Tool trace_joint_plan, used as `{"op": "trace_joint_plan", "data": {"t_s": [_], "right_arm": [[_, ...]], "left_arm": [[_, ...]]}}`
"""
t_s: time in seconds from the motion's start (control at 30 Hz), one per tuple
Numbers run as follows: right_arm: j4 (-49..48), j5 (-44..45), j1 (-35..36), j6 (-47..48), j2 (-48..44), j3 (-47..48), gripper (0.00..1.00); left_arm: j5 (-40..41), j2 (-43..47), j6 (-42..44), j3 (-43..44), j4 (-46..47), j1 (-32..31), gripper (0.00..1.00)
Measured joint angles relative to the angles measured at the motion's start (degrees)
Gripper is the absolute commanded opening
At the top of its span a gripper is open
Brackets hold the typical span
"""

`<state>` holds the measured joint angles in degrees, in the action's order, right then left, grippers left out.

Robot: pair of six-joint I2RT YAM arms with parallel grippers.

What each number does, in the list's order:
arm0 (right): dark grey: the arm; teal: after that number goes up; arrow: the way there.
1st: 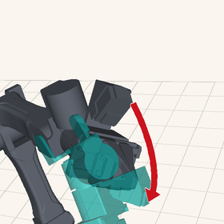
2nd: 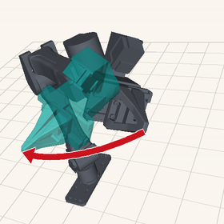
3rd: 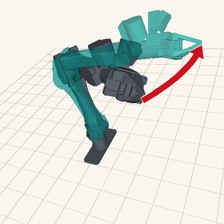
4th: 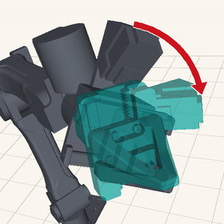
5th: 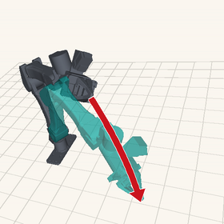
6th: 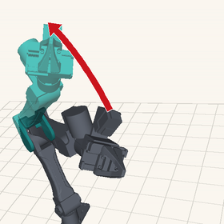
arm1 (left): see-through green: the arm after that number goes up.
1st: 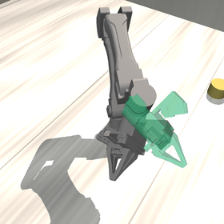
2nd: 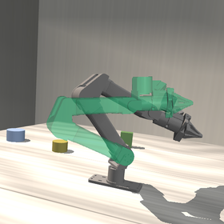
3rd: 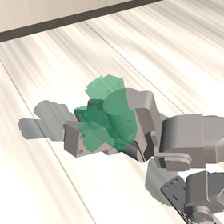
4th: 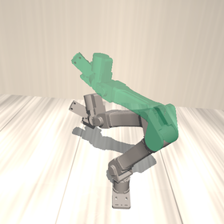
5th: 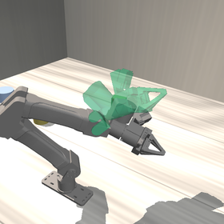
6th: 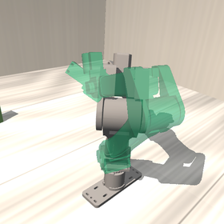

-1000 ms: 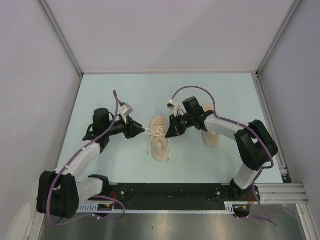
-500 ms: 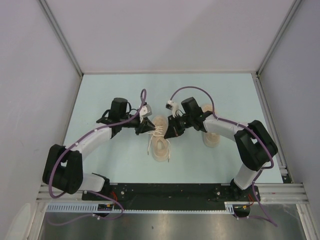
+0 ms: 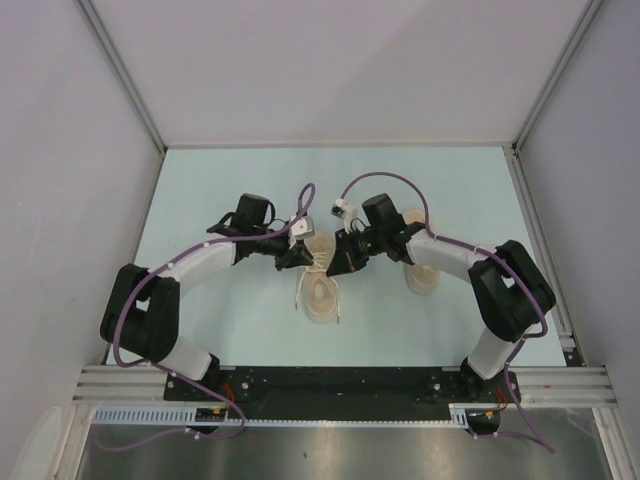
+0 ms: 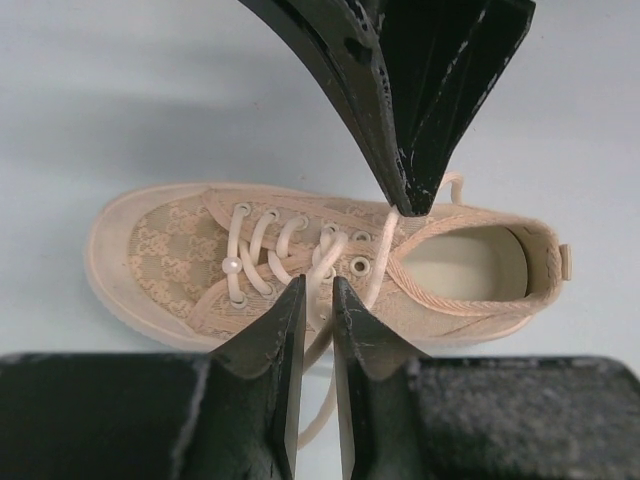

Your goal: Tie the shoes

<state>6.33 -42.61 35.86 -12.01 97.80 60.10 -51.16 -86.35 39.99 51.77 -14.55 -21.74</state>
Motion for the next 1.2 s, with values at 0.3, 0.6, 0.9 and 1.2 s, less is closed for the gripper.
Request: {"op": "trace_joint_plan", "data": {"t_s": [0.3, 0.6, 0.9, 1.2], "right_arm": [[-1.46, -0.59, 0.28, -1.51, 0.04, 0.00, 0.00], [-1.51, -1.01, 0.92, -1.55, 0.15, 0.00, 0.00], [-1.57, -1.40, 1.20, -2.67, 0.83, 0.00, 0.00], [-3.15, -1.03, 1.49, -6.12, 3.02, 0.00, 0.00]], "left_arm": [[1.44, -2.32, 2.67, 1.84, -3.21, -1.22, 0.20], [3.56, -3.82, 3.89, 3.26, -5.22, -2.56, 0.23], [4.52, -4.61, 3.69, 4.26, -6.34, -3.15, 0.00], [4.24, -4.59, -3.89, 4.26, -2.14, -3.17, 0.00]]}}
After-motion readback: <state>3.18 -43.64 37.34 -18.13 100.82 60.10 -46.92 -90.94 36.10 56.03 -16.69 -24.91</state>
